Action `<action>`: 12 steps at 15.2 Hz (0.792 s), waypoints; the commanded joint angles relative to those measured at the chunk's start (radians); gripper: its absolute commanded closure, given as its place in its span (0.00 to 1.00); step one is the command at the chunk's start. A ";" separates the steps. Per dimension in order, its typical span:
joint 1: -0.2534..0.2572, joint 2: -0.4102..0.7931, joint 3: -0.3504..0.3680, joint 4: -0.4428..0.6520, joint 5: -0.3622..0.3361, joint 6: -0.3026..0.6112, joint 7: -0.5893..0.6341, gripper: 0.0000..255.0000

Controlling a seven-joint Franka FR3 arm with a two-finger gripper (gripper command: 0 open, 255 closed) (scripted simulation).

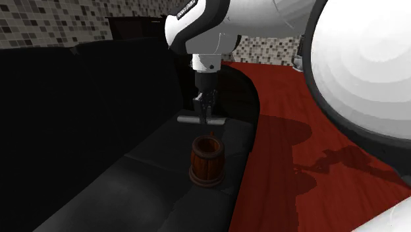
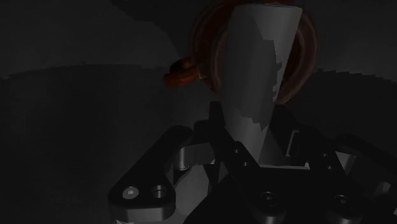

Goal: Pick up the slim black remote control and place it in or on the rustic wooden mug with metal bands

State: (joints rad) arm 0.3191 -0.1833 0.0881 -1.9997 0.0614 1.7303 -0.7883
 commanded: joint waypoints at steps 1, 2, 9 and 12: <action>-0.008 -0.083 -0.013 -0.087 0.002 0.002 -0.023 1.00; -0.011 -0.122 -0.020 -0.126 0.002 0.002 -0.034 1.00; -0.010 -0.112 -0.018 -0.211 0.004 0.097 -0.037 1.00; -0.009 -0.104 -0.018 -0.244 0.004 0.138 -0.039 1.00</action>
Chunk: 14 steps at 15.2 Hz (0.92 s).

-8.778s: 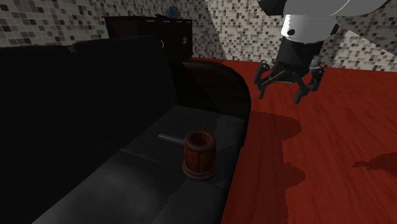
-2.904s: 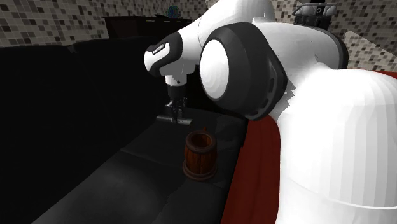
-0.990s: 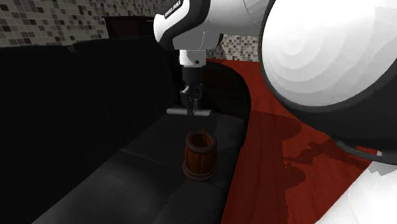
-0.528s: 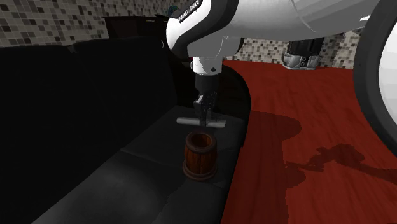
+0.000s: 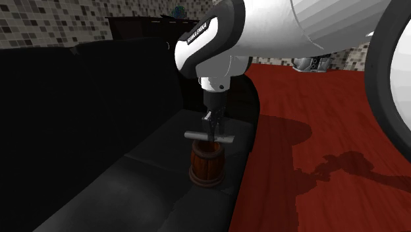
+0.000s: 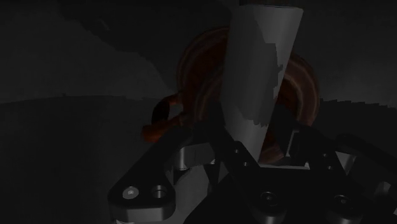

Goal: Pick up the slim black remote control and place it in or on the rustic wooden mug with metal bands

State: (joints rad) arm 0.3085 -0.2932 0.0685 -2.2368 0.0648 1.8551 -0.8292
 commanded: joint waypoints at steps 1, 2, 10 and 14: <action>0.001 0.010 0.002 -0.023 0.001 0.034 0.002 1.00; 0.001 0.010 0.002 -0.023 0.001 0.034 0.002 1.00; 0.001 0.009 0.002 -0.023 0.001 0.033 0.001 0.00; 0.001 0.010 0.002 -0.023 0.001 0.034 0.001 0.00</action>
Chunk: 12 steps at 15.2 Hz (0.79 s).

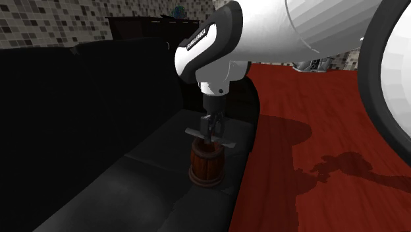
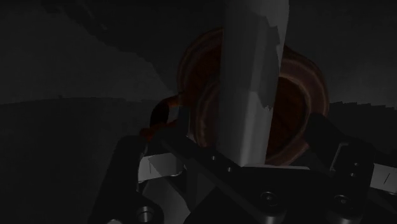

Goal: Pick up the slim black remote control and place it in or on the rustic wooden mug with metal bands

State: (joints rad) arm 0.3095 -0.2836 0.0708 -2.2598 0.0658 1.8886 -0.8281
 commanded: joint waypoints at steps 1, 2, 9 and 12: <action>0.000 0.000 0.000 0.000 0.000 0.000 0.000 0.00; -0.001 -0.003 -0.001 0.031 -0.001 -0.034 0.001 0.00; -0.003 -0.006 -0.005 0.121 -0.004 -0.128 0.002 0.00; -0.003 -0.006 -0.005 0.122 -0.004 -0.128 0.002 0.00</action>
State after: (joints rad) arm 0.3068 -0.2900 0.0661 -2.1385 0.0621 1.7608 -0.8265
